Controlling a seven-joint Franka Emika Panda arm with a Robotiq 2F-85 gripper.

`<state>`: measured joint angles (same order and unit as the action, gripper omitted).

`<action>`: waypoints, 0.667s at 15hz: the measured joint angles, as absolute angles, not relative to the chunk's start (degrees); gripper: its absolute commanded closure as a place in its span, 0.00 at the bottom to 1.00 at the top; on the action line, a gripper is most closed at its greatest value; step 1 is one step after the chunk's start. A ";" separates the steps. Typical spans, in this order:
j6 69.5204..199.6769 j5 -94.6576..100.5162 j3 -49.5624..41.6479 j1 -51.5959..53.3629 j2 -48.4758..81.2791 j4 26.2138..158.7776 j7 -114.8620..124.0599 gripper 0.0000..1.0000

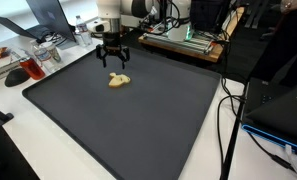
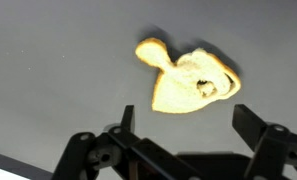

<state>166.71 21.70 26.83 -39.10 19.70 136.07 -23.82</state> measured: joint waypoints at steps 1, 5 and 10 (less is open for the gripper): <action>165.44 21.43 27.42 -39.83 20.36 134.77 -24.88 0.00; 163.19 12.11 23.17 -34.06 21.47 131.30 -30.67 0.00; 162.89 10.83 12.26 -20.95 21.44 129.66 -26.99 0.00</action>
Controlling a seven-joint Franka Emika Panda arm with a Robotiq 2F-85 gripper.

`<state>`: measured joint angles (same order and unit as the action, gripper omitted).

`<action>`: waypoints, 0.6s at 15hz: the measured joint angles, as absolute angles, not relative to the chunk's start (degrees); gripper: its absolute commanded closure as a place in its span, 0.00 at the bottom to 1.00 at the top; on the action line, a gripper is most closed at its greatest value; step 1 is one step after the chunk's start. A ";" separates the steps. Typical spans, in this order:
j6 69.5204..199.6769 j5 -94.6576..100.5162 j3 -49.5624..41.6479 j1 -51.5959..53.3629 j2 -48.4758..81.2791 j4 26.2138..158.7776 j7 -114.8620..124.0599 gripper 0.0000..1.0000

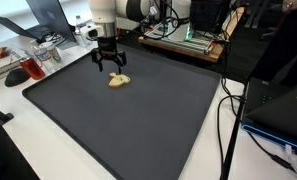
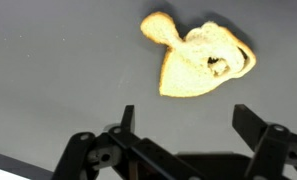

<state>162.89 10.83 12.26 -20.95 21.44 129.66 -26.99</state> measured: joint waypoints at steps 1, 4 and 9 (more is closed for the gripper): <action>162.89 10.90 10.15 -18.44 21.44 129.61 -25.69 0.00; 162.30 11.08 4.91 -11.70 21.47 129.54 -21.58 0.00; 159.06 11.71 -0.05 -4.66 22.37 128.32 -15.46 0.00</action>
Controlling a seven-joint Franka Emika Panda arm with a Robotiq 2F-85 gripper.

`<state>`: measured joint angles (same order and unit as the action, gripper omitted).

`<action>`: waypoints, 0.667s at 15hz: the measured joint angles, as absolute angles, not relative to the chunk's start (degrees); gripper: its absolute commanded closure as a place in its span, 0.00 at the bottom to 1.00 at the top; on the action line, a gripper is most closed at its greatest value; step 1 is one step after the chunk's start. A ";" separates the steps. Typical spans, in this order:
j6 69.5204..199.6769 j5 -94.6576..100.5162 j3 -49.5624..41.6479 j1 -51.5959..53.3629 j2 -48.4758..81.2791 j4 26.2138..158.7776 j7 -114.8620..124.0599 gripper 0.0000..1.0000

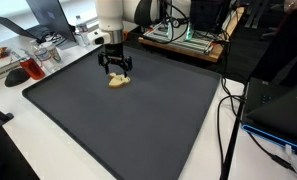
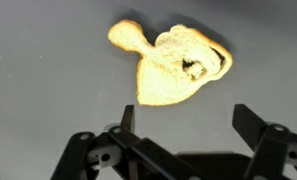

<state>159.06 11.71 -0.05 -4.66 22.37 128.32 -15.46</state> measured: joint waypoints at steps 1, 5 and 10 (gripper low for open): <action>158.48 11.92 -1.02 -3.56 22.83 127.87 -14.00 0.00; 157.55 12.11 -3.18 -1.56 25.59 125.62 -10.50 0.17; 157.55 12.10 -3.82 -1.50 29.51 122.55 -8.47 0.30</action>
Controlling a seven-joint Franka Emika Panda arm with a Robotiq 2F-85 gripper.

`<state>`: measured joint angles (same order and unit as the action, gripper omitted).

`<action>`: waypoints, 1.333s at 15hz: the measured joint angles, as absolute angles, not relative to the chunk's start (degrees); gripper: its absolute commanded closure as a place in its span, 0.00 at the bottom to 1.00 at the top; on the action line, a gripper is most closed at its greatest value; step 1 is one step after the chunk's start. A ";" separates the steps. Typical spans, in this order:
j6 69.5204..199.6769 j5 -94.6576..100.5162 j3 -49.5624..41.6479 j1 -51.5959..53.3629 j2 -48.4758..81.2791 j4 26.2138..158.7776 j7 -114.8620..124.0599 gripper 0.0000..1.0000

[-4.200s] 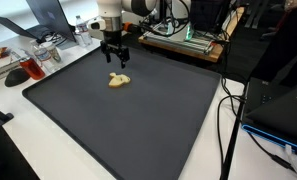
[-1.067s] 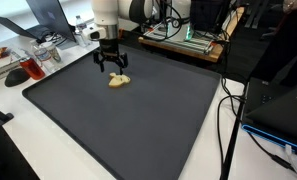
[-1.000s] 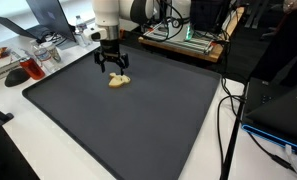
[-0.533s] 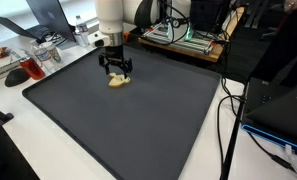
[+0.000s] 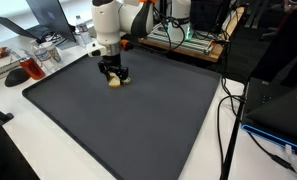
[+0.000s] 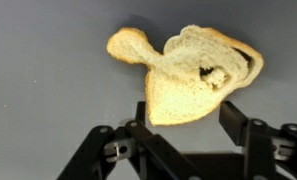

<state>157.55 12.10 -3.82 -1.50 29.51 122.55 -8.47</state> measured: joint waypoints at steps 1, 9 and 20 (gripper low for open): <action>157.55 12.09 -3.88 -1.50 30.20 121.96 -8.27 0.29; 157.45 12.08 -3.97 -1.50 33.13 118.89 -8.03 0.50; 156.87 12.03 -3.95 -1.45 33.11 117.95 -8.03 0.98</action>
